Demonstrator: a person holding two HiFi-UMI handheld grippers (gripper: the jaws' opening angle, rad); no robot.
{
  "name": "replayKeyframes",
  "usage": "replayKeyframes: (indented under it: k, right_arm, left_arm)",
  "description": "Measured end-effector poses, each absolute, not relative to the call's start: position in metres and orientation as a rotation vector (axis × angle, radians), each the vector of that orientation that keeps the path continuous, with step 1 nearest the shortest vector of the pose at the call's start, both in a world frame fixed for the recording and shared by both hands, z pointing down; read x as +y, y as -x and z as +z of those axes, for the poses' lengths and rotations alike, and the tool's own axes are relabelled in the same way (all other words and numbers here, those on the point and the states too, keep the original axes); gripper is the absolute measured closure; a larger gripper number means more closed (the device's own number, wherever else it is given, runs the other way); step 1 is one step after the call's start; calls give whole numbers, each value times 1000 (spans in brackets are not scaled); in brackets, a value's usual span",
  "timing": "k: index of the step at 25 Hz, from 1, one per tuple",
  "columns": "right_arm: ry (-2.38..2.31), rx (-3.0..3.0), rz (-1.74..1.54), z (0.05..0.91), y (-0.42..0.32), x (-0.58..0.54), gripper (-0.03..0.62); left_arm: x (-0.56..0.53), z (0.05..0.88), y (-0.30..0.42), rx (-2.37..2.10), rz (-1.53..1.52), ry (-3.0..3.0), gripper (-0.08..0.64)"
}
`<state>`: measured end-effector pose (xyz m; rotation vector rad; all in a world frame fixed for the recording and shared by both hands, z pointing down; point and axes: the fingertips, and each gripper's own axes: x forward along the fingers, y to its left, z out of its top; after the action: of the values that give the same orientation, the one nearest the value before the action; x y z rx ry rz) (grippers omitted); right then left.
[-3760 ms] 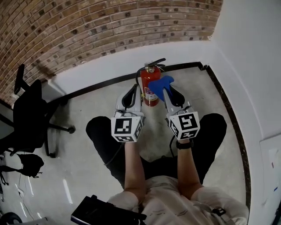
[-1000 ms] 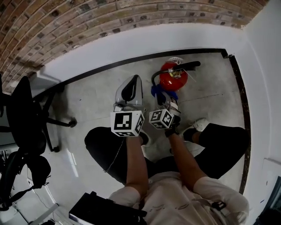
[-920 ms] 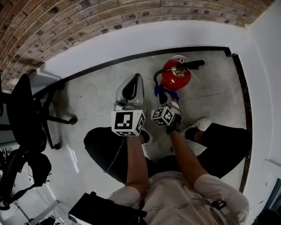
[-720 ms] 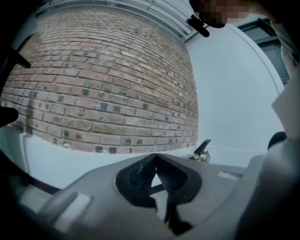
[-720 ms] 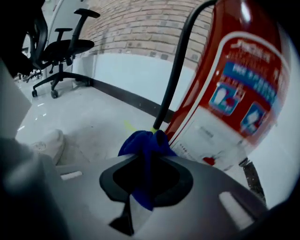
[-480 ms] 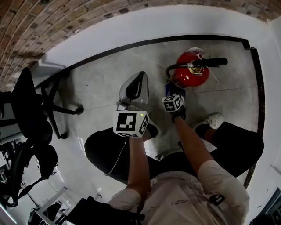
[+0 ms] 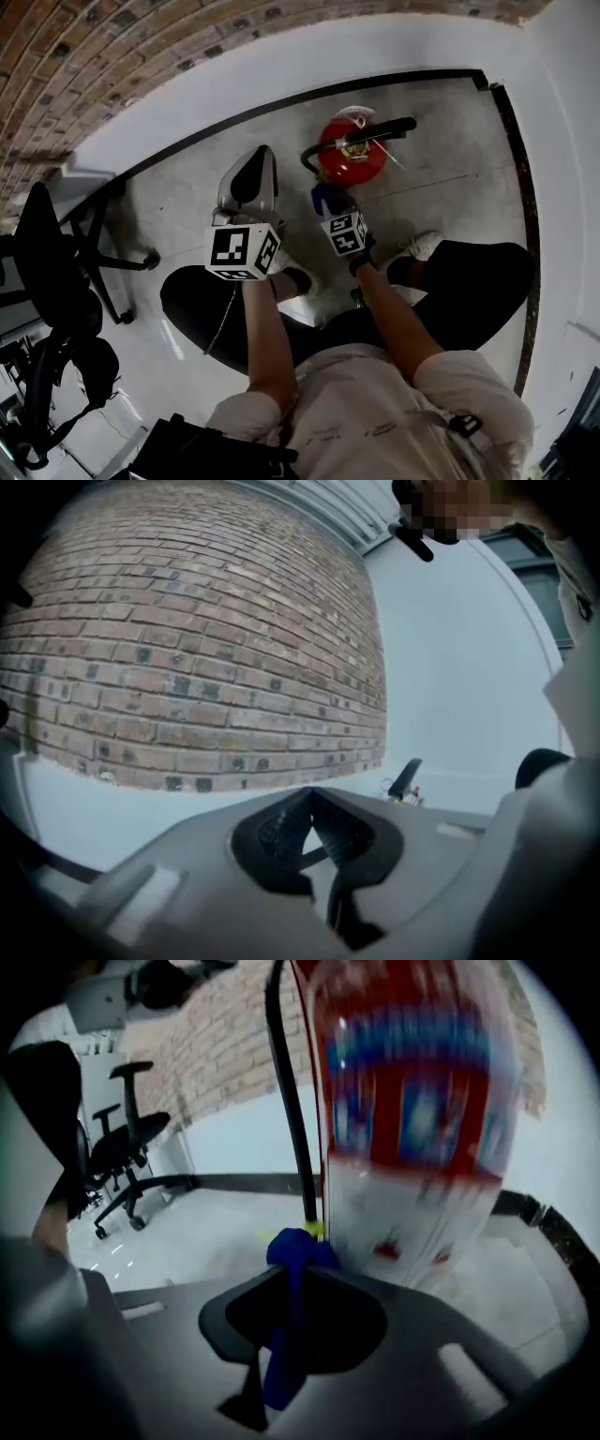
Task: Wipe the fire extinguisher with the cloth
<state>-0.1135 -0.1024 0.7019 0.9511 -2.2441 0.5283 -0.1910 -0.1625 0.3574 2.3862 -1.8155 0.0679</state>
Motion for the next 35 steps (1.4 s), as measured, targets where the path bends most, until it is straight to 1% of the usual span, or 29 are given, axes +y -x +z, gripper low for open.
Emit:
replayKeyframes:
  k: [5,8,10,12,14,16,20,25,29,30,32,35]
  right_arm:
    - [-1136,-2545,331,531,92,-100,532]
    - [-1238,-2690,115,431,76,-107,531]
    - [-1351,-2723,27,382,60,-120,531]
    - [-1421,-2701,15,366,49,-139,531]
    - [-1411,-2704,1,369,48,-150,528]
    - [-1367,-2730,-86,371,53,-146,528]
    - [-1234,-2717,-153,410,67,-124,525]
    - [-1345,-2817,-284,415,70,-116,531]
    - [-1360,-2888,-284,416,76,-110,531]
    - [-1297,-2876,-267,428,83,-106,531]
    - [-1173,-2793,-146,476,97,-101,529]
    - [-1235,-2655,160,573,84,-105,531]
  left_arm:
    - [-164,328,173,-1816,-8,-2444,560]
    - [-157,314,171,-1827,-52,-2462,560]
    - [-153,308,170,-1833,-78,-2466,560]
    - [-150,304,168,-1831,-95,-2471,560]
    - [-148,303,166,-1820,-106,-2477,560]
    - [-145,303,162,-1803,-114,-2483,560]
    - [-145,305,161,-1791,-120,-2486,560]
    - [-146,313,167,-1791,-97,-2472,560]
    - [-145,328,173,-1793,-63,-2440,560]
    - [-146,331,175,-1797,-58,-2430,560]
    - [-148,336,179,-1805,-52,-2412,560]
    - [-148,347,181,-1808,-31,-2389,560]
